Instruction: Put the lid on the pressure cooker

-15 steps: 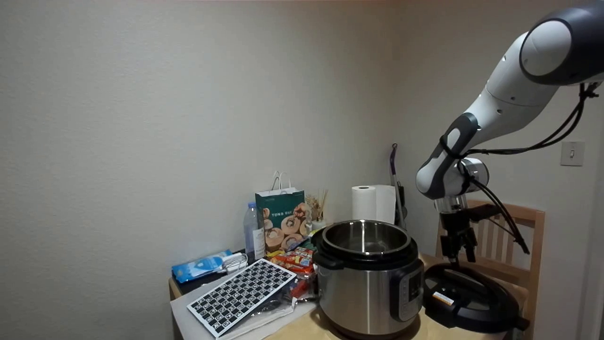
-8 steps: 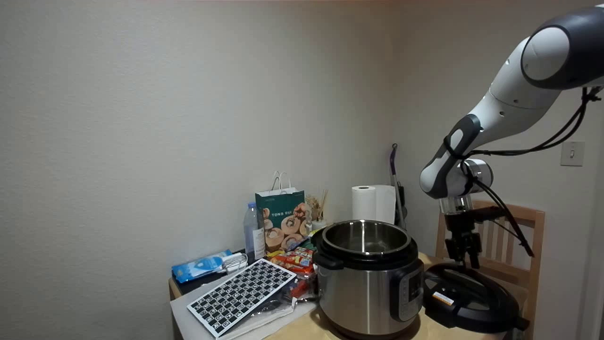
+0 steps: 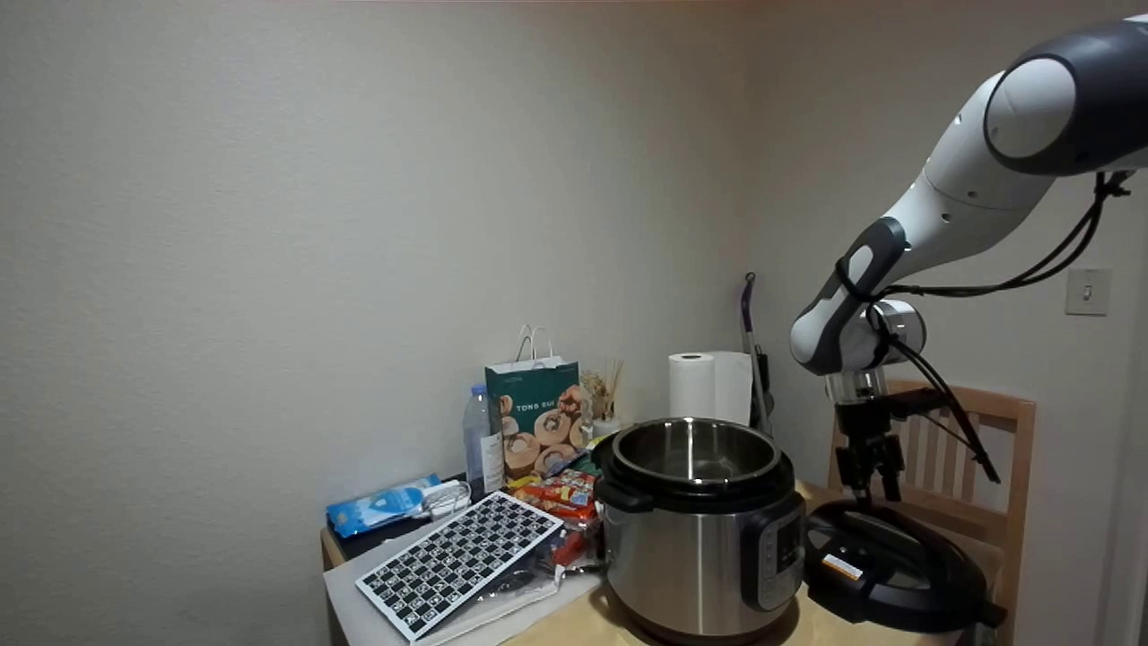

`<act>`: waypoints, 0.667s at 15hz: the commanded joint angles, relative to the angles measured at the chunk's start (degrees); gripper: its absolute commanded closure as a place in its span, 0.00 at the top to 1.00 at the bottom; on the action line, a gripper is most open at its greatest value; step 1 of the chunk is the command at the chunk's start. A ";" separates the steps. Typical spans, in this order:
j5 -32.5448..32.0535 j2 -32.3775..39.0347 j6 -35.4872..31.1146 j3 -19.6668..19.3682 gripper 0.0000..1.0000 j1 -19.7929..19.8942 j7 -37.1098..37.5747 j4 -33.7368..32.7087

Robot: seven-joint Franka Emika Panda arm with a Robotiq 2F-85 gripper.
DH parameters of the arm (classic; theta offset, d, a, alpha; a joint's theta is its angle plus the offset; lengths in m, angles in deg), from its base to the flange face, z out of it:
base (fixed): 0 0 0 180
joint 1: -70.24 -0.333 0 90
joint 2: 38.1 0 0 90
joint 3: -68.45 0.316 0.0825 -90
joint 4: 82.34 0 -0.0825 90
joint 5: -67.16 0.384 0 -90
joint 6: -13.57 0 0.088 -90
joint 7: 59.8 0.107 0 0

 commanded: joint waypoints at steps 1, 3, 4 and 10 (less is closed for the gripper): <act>0.08 2.13 -0.49 0.32 0.99 0.38 0.55 -1.79; 0.40 3.92 0.24 0.77 1.00 0.92 -0.45 -3.39; 0.76 5.17 0.79 1.32 1.00 1.52 -1.76 -4.65; 0.38 10.74 1.06 2.25 0.54 2.52 -2.17 -9.89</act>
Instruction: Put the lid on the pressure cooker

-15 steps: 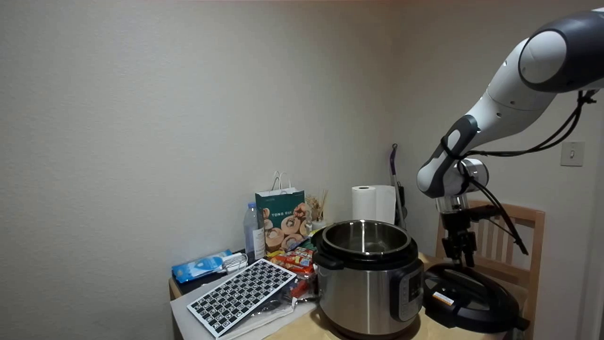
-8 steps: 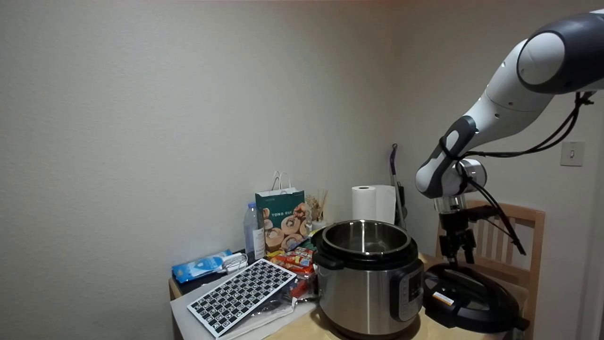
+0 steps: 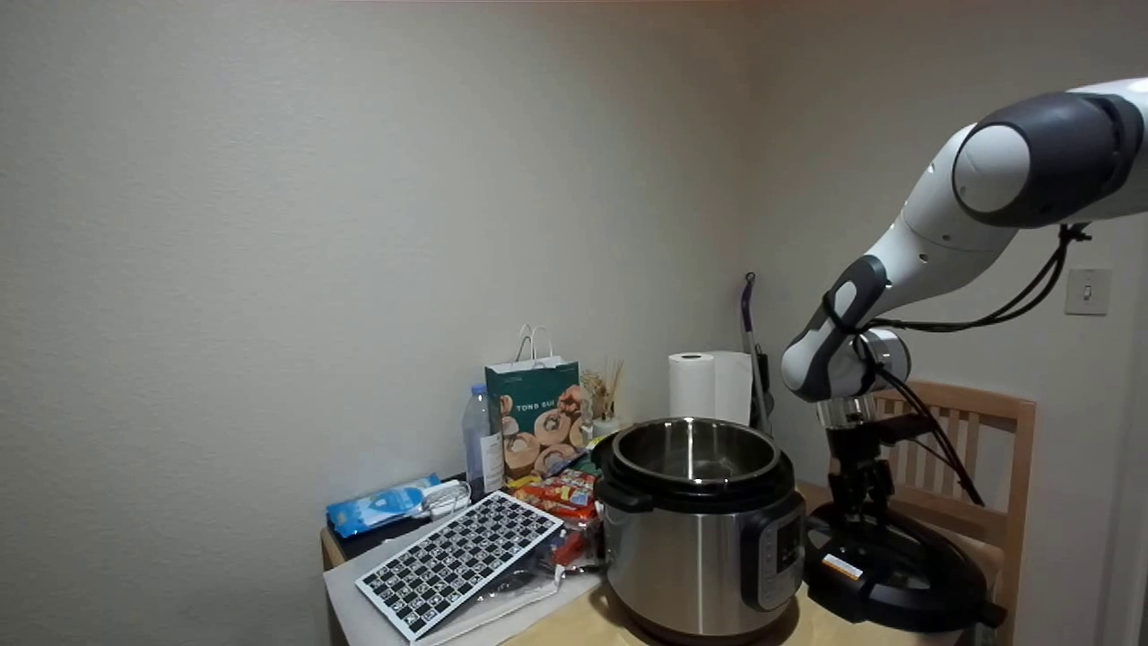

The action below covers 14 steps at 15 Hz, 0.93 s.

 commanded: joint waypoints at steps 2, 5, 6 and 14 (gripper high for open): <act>-0.06 2.69 1.98 0.79 0.43 1.33 -1.24 -4.14; -1.35 2.13 1.72 0.05 0.27 0.26 0.08 -3.84; -2.27 1.67 1.28 -0.49 0.27 -0.34 0.65 -3.29; -4.91 1.32 1.63 -0.54 0.57 -1.22 1.27 -3.16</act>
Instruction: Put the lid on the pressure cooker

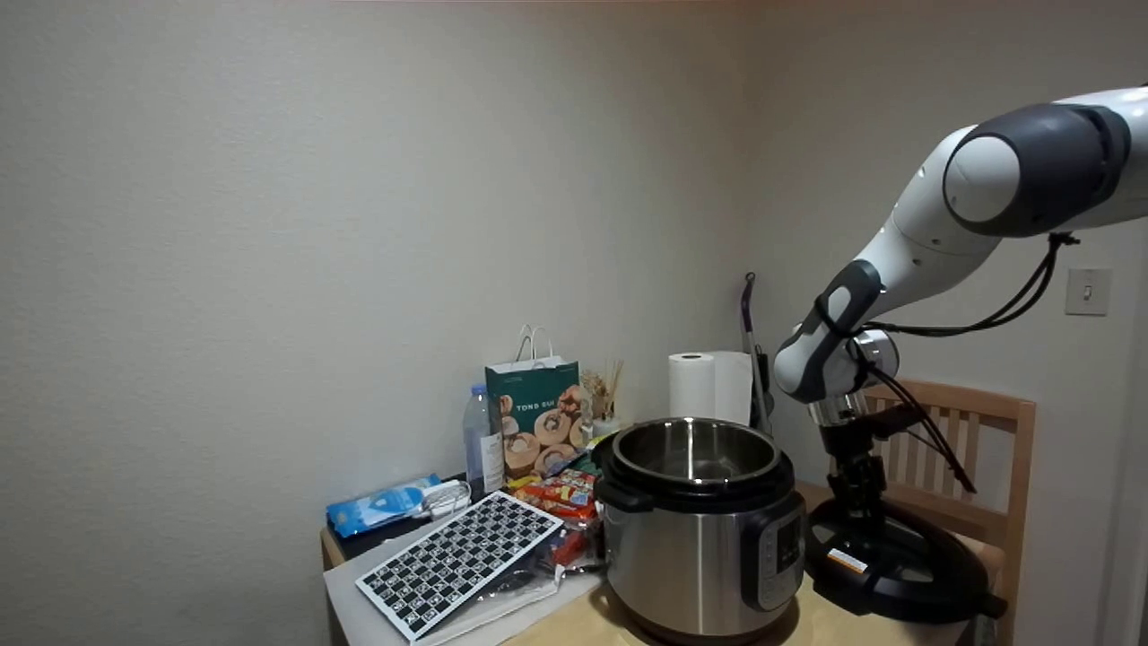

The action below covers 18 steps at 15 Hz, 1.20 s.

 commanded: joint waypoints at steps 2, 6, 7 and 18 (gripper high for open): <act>-0.47 0.12 0.21 0.24 0.69 0.31 0.17 -0.28; 0.20 -0.59 -0.04 0.87 0.98 0.87 -0.78 0.36; 0.21 -0.63 -0.04 0.93 1.00 0.88 -0.80 0.40; 0.10 -0.10 1.42 0.76 0.38 0.99 -0.51 -0.28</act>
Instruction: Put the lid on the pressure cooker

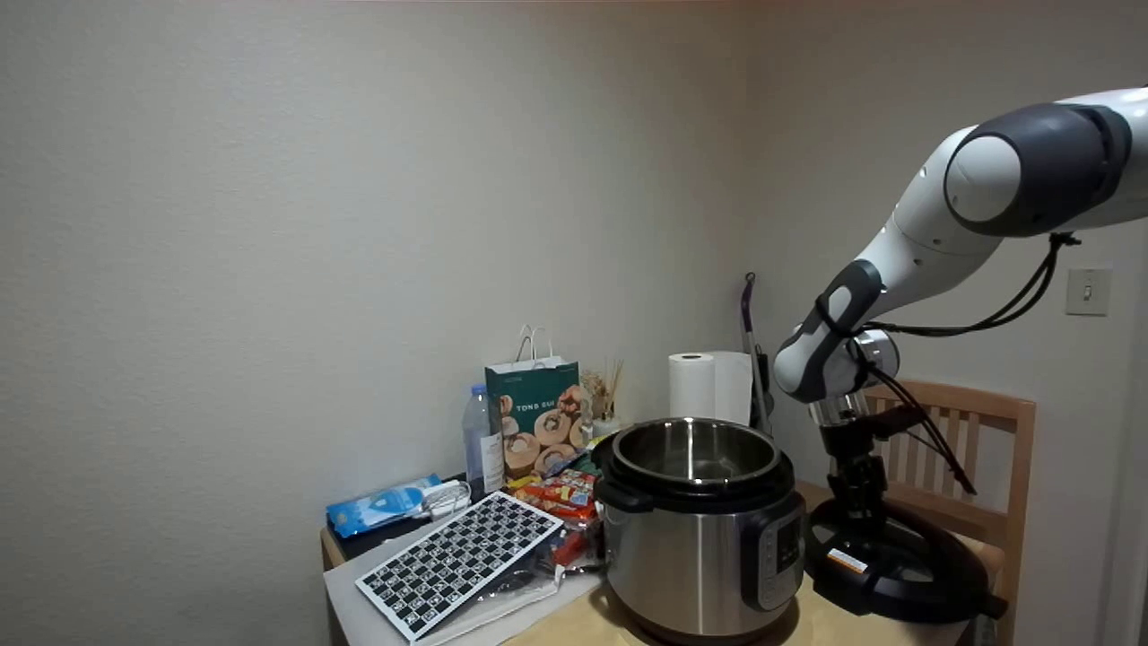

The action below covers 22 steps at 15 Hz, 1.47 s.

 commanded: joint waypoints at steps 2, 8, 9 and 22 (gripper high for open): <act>-0.64 -0.26 0.93 -0.02 0.26 0.19 -0.05 -0.19; -1.14 0.01 -0.04 -0.48 0.57 -0.52 1.57 -0.36; -1.35 -0.13 -0.04 -0.66 0.87 -0.67 1.78 -0.36; 4.32 0.77 8.77 2.15 0.49 2.93 -1.78 -3.26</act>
